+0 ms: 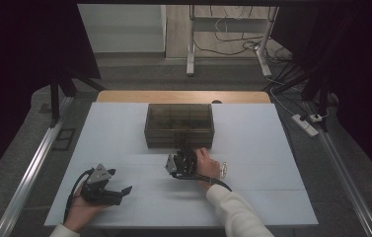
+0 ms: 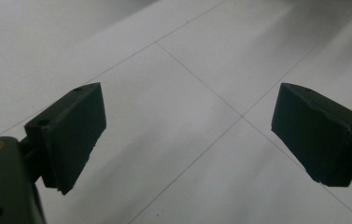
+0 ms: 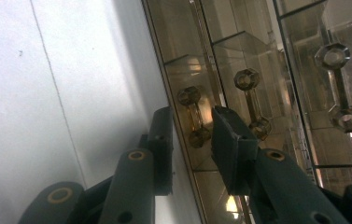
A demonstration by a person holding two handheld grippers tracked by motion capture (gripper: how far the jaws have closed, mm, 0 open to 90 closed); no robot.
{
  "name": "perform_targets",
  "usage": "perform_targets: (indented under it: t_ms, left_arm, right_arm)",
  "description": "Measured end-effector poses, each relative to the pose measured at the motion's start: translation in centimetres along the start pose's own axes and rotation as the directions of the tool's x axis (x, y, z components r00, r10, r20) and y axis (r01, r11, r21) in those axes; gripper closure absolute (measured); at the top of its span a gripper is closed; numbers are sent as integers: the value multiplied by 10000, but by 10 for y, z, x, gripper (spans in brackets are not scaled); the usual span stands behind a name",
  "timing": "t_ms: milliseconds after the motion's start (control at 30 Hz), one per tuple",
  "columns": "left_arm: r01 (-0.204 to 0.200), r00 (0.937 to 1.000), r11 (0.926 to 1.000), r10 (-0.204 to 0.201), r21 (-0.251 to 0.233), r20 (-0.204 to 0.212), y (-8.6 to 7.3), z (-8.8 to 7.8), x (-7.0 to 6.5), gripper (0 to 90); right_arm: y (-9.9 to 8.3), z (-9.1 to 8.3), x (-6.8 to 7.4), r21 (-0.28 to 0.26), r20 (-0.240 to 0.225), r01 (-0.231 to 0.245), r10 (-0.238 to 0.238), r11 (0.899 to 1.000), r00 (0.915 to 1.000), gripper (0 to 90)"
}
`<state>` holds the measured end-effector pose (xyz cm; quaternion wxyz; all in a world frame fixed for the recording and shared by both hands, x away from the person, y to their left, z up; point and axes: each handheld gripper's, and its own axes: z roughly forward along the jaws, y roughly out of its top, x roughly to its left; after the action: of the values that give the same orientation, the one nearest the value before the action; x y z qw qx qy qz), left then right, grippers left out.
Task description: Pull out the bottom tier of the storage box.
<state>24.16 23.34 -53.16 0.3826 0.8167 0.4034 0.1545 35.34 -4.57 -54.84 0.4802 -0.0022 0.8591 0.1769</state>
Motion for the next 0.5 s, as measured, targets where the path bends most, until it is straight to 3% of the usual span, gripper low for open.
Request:
perform_targets:
  t_ms: [167, 200, 233, 433, 500]
  left_arm:
    - [-13, 10000, 10000, 13, 16, -2, 0, 0, 0, 100]
    - [-17, 10000, 10000, 17, 22, -8, 0, 0, 0, 100]
    - [-21, 10000, 10000, 21, 27, -8, 0, 0, 0, 100]
    - [-33, 10000, 10000, 33, 39, -23, 0, 0, 0, 101]
    - [-41, 10000, 10000, 41, 41, -25, 0, 0, 0, 101]
  right_arm:
    - [0, 1, -1, 50, 50, 8, -8, 10000, 10000, 709]
    - [-1, 3, 1, -153, 149, -110, 112, 9998, 9998, 711]
    - [0, 2, 0, 63, 57, -21, 20, 10000, 10000, 716]
    - [0, 4, -2, 148, 60, 139, -140, 9998, 9999, 733]
    - [0, 5, -1, -1, 124, -12, 12, 10000, 9999, 738]
